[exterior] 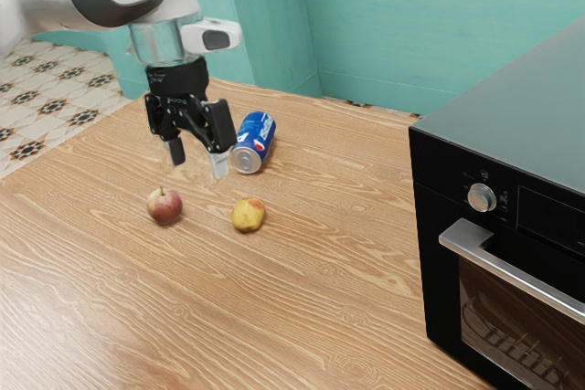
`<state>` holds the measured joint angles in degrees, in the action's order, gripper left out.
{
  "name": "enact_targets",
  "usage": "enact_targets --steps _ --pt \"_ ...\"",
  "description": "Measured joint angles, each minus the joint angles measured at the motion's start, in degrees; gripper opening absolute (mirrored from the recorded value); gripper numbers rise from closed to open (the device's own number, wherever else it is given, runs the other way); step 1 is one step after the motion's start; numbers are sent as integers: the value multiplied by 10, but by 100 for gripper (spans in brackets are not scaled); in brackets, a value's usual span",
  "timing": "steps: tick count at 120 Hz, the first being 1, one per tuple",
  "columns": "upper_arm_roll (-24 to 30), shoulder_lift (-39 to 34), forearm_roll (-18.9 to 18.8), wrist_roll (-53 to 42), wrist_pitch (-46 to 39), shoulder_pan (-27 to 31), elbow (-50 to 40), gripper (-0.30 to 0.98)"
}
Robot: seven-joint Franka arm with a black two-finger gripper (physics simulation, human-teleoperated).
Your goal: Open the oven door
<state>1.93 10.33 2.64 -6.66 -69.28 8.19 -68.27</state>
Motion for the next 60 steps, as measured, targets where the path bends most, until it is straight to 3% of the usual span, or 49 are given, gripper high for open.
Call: enact_targets --steps 12,18,26,31,36,47,60 --pt "-1 -2 3 -11 -44 0 1 69" --pt "10 -63 13 -29 -57 11 62 69" --pt "175 -174 28 -94 -72 121 97 69" --pt "301 -195 9 -131 -77 46 79 68" --pt "376 -200 -6 -167 -87 -14 52 68" --pt "424 -209 -11 -247 -131 -36 -37 68" --pt "464 -177 -14 -336 -177 -35 -56 68"
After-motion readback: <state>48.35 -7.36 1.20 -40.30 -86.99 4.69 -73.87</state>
